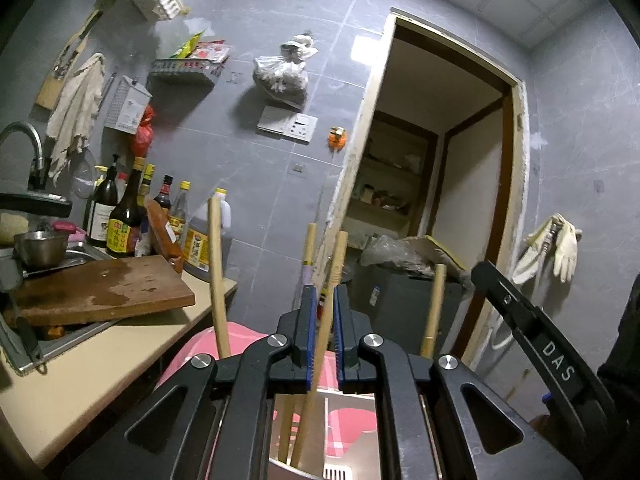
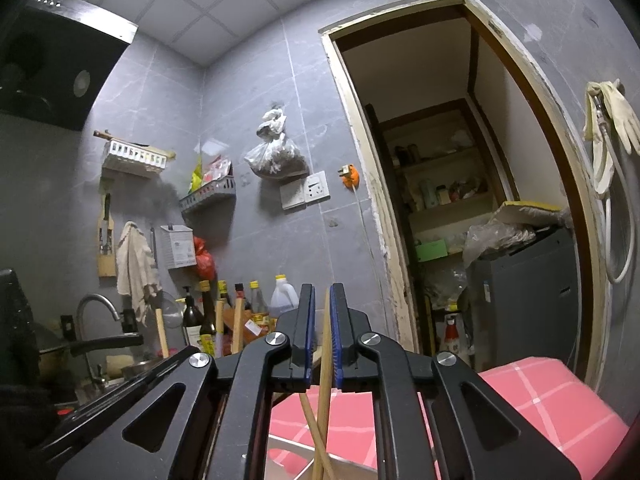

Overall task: Organize utensils
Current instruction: 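Lower the left tool's chopstick into the white holder while the right tool drops its chopstick in, then open both tools and pull them back from the white holder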

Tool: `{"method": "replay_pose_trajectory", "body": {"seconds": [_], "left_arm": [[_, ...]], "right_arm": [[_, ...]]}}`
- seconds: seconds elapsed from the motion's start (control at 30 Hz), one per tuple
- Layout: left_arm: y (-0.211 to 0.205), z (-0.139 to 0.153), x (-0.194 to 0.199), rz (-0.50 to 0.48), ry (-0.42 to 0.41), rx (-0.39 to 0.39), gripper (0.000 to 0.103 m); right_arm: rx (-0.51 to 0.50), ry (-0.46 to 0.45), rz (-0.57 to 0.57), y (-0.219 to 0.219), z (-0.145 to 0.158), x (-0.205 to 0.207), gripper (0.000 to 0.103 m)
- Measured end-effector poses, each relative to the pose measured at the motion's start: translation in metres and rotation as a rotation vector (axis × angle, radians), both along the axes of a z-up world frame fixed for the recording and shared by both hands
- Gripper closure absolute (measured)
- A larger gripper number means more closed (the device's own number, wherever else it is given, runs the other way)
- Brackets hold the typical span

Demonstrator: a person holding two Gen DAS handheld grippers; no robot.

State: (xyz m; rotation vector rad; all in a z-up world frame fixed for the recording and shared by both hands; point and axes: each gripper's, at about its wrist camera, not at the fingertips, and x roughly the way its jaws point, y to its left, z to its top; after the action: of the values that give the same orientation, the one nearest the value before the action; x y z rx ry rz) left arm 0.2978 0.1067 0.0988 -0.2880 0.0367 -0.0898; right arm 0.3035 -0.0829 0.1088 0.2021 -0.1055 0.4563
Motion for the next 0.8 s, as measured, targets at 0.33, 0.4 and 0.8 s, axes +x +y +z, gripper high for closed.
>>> {"method": "replay_pose_trajectory", "body": {"seconds": [0.33,0.4,0.8], "left_arm": [[-0.013,0.018,-0.024,-0.014,0.041,0.055,0.068],[-0.016,0.022,-0.031,-0.017,0.045,0.061,0.064],[-0.041,0.021,-0.063,-0.051,0.121,0.109,0.01]], "right_arm": [[-0.097,-0.018,-0.032,-0.027,0.016,-0.031,0.084],[-0.12,-0.013,-0.039,-0.035,0.016,-0.038,0.08],[-0.188,0.083,-0.081,-0.086,0.003,-0.079,0.033]]}}
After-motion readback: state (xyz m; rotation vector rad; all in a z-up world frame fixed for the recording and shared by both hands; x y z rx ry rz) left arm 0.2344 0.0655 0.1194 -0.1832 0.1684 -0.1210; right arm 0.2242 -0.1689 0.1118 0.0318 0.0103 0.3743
